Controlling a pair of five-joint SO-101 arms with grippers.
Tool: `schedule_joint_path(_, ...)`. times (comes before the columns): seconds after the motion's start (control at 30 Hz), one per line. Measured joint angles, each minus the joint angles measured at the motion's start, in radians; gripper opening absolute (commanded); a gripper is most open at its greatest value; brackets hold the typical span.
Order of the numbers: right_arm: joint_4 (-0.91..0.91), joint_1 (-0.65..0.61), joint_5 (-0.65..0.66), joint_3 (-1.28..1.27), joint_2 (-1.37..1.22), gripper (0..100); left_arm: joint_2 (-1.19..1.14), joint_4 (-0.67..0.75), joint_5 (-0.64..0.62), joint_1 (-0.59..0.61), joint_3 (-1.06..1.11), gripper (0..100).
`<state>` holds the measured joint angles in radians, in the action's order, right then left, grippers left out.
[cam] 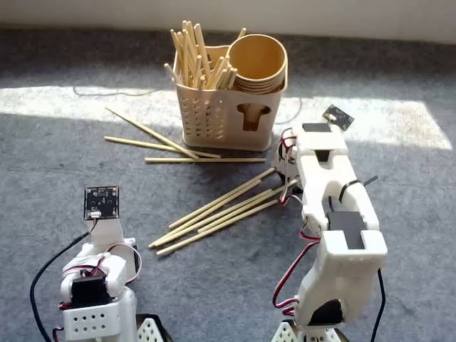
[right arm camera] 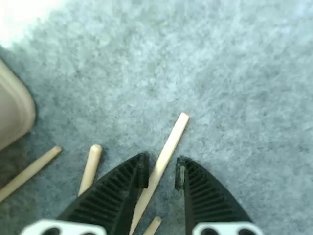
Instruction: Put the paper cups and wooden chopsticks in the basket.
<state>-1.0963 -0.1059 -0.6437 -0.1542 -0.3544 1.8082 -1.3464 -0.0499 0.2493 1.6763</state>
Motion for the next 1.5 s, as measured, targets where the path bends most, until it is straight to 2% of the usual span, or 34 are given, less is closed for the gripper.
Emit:
schedule_joint_path(0.07, -0.003, 0.003, 0.000, 0.008, -0.006, 0.0, 0.000, 0.000, 0.000, 0.000, 0.000, 1)
schedule_joint_path(0.43, -0.023, 0.014, 0.000, 0.011, -0.006, 0.5, 0.000, 0.000, 0.000, 0.000, 0.000, 1)
schedule_joint_path(1.1, -0.121, 0.011, -0.048, 0.009, 0.255, 0.5, 0.000, 0.000, 0.000, 0.000, 0.000, 1)
schedule_joint_path(1.5, -0.269, -0.086, -0.048, 0.009, 0.474, 0.5, 0.000, 0.000, 0.000, 0.000, 0.000, 1)
